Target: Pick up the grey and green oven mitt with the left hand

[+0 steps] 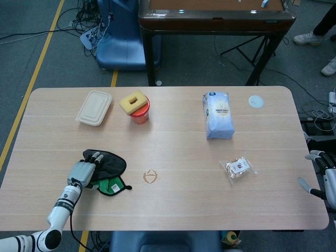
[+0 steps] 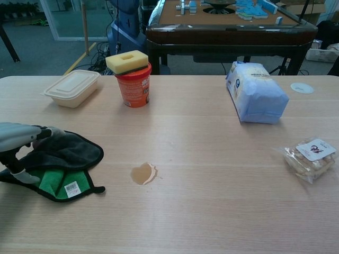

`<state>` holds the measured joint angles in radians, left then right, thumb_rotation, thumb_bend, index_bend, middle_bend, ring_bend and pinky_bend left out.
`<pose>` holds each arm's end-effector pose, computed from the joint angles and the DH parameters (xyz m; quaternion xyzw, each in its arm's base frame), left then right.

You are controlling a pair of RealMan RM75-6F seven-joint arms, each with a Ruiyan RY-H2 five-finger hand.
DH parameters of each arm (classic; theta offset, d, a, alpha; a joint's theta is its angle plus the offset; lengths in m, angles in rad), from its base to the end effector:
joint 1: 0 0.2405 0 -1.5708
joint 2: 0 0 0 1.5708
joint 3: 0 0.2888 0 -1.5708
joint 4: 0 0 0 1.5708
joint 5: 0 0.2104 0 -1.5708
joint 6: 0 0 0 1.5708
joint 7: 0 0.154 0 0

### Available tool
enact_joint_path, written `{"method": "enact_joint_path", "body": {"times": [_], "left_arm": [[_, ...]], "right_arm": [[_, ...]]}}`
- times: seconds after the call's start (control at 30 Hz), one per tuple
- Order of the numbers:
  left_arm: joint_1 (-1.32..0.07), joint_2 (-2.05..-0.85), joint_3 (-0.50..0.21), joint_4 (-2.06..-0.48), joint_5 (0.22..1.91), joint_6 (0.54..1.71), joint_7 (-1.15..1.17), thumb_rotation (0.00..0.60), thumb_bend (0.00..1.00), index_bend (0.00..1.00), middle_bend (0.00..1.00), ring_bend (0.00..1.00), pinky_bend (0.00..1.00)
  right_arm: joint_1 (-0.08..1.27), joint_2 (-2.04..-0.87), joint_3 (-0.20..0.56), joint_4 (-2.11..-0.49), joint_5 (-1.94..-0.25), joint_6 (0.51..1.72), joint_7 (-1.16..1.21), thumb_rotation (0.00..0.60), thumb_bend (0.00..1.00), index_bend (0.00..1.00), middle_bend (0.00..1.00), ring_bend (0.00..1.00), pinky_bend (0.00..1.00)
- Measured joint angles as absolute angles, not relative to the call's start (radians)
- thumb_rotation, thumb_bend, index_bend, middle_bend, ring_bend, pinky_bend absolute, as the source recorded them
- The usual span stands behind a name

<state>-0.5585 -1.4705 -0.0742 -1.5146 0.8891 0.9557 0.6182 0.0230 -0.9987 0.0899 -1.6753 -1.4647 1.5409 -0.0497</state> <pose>-0.2858 0.3191 -0.0058 -0.7381 -0.4195 -0.1825 0.4959 -0.3423 -0.1797 0.2246 0.5732 -0.3512 0.3633 0.6451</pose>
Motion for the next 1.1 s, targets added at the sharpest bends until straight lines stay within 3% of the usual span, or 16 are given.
{"method": "enact_joint_path", "body": {"times": [0.17,0.27,0.4,0.63,0.73,0.9,1.1], "left_arm": [[-0.573,-1.503,-0.073,-1.475,0.863,0.967,0.637,0.600,0.14,0.01,0.00,0.06,0.28],[-0.573,-1.520,-0.074,-1.455,0.875,0.978,0.618,0.600,0.14,0.10,0.02,0.12,0.35],[-0.570,-1.543,-0.077,-1.421,0.922,0.987,0.556,0.600,0.14,0.30,0.14,0.24,0.48],[-0.571,-1.588,-0.080,-1.324,0.994,0.979,0.463,0.600,0.14,0.46,0.33,0.42,0.68],[-0.572,-1.599,-0.082,-1.302,1.014,0.976,0.440,0.600,0.14,0.56,0.48,0.54,0.80],[-0.573,-1.594,-0.087,-1.290,1.049,0.969,0.388,0.600,0.14,0.63,0.65,0.66,0.92],[-0.590,-1.558,-0.094,-1.304,1.093,0.939,0.341,0.600,0.14,0.65,0.70,0.71,0.99]], "right_arm": [[0.022,-0.997,0.090,-1.673,-1.462,1.540,-0.044,0.600,0.26,0.33,0.28,0.22,0.23],[0.021,-0.997,0.091,-1.671,-1.461,1.540,-0.042,0.600,0.26,0.33,0.28,0.22,0.23],[0.020,-0.998,0.091,-1.668,-1.457,1.538,-0.040,0.600,0.26,0.33,0.28,0.22,0.23],[0.016,-0.998,0.091,-1.667,-1.454,1.540,-0.037,0.600,0.26,0.33,0.28,0.22,0.23],[0.014,-0.997,0.091,-1.667,-1.454,1.543,-0.037,0.600,0.26,0.33,0.28,0.22,0.23],[0.012,-0.996,0.091,-1.669,-1.452,1.544,-0.038,0.600,0.26,0.33,0.28,0.22,0.23],[0.011,-0.993,0.091,-1.674,-1.459,1.549,-0.039,0.600,0.26,0.33,0.28,0.22,0.23]]}}
